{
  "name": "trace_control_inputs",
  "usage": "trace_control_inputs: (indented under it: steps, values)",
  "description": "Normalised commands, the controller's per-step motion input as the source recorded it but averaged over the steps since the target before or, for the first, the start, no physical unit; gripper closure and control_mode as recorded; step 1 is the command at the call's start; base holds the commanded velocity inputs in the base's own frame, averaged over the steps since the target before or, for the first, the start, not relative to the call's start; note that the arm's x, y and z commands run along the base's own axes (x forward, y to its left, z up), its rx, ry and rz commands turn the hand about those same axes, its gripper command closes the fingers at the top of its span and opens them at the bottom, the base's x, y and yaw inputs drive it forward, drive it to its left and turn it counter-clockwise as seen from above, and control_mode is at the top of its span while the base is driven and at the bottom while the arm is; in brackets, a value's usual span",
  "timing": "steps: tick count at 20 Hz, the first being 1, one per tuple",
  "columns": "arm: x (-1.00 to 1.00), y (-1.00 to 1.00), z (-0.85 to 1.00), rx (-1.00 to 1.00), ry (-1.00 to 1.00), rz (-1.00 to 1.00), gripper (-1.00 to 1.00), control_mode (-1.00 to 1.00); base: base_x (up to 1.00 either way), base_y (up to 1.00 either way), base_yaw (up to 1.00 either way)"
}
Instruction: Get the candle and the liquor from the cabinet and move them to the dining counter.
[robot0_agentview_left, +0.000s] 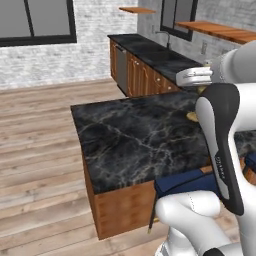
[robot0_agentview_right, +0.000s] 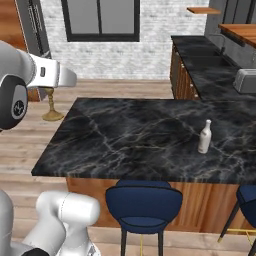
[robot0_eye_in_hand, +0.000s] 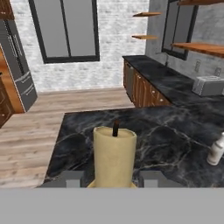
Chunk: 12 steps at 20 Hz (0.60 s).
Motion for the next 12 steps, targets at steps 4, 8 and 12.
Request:
trace_control_inputs:
  steps: [4,8,12]
  values:
    - [0.00,0.00,0.00,0.00,0.00,0.00,1.00,1.00,0.23,0.00,0.20]
    - [0.49,0.00,-0.45,0.00,0.00,0.31,1.00,-1.00,0.00,0.00,0.00]
    - [0.80,0.00,-0.64,0.00,0.00,0.43,1.00,-1.00,0.00,0.00,0.00]
